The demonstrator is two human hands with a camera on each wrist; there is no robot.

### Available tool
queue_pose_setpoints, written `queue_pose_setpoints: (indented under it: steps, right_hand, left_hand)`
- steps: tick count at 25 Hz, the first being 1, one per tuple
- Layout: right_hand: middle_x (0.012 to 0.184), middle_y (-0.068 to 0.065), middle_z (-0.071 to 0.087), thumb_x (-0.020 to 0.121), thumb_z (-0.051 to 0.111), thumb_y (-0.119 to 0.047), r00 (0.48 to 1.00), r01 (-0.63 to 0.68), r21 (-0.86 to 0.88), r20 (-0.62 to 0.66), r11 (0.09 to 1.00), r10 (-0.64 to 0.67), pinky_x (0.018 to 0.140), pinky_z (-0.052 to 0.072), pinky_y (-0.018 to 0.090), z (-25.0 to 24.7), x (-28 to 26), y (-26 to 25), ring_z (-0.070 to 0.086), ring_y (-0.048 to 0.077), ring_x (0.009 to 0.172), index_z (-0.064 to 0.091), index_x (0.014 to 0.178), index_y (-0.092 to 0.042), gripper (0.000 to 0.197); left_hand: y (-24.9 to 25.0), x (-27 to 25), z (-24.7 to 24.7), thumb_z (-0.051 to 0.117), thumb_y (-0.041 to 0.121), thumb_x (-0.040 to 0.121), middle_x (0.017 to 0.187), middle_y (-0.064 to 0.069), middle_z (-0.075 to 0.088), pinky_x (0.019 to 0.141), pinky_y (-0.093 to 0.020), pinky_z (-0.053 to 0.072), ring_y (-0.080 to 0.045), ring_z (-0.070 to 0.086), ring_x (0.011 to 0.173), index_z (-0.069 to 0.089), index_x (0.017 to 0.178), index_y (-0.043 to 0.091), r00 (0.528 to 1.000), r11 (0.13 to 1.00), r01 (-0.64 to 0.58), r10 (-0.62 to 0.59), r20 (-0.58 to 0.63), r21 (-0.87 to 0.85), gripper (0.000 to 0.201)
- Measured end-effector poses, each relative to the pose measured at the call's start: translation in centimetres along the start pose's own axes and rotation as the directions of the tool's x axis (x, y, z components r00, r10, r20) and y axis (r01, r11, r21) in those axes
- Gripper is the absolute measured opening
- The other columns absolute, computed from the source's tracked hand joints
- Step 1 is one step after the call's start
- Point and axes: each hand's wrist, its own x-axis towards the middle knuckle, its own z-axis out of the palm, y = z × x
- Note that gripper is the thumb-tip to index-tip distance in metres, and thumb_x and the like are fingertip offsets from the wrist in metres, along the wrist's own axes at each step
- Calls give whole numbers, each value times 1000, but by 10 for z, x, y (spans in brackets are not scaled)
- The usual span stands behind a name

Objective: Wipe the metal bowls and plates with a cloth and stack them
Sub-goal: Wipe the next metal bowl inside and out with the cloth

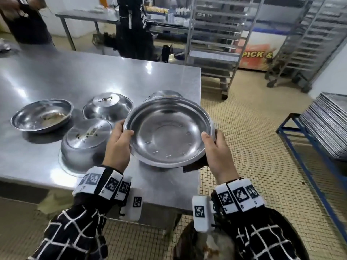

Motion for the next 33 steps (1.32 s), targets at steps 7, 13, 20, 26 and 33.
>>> queue_pose_setpoints:
  steps: [7, 13, 20, 26, 33]
  right_hand:
    - [94, -3, 61, 93, 56, -37, 991, 65, -35, -117, 997, -69, 60, 46, 14, 113, 66, -34, 59, 9, 78, 52, 112, -20, 25]
    - [104, 11, 63, 92, 51, -47, 998, 58, -100, 8, 993, -57, 85, 52, 49, 164, 169, -51, 65, 31, 91, 52, 102, -35, 15]
    - [120, 8, 51, 97, 38, -23, 997, -19, -318, 69, 948, 43, 85, 32, 25, 200, 315, -75, 48, 26, 116, 44, 129, -15, 34]
    - [121, 12, 57, 92, 43, -15, 985, -19, -446, 146, 895, 93, 83, 38, 27, 240, 429, -56, 55, 27, 109, 47, 134, -12, 42]
    - [105, 15, 65, 95, 50, -9, 931, 106, -696, 321, 710, 176, 77, 46, 29, 276, 506, -20, 60, 27, 88, 59, 114, -1, 23]
  left_hand:
    - [1, 109, -99, 49, 11, 95, 91, -8, 62, 67, -34, 50, -22, 59, 75, 53, 114, 18, 982, 976, 81, -113, 151, 201, 20]
    - [17, 203, -131, 48, 5, 95, 76, -2, 55, 55, -17, 48, -6, 55, 57, 51, 117, 13, 946, 955, 143, -210, 248, 260, 24]
    - [-5, 342, -113, 59, 16, 93, 79, 0, 61, 55, -17, 49, -7, 56, 66, 60, 91, 18, 916, 862, 277, -370, 153, 424, 2]
    - [-45, 435, -84, 65, 6, 85, 78, -3, 58, 62, -25, 45, -12, 53, 65, 60, 92, 11, 854, 713, 440, -520, -10, 546, 10]
    - [-121, 486, -71, 70, 2, 80, 109, -18, 67, 81, -29, 50, -31, 65, 101, 60, 122, 7, 836, 566, 428, -544, -72, 705, 43]
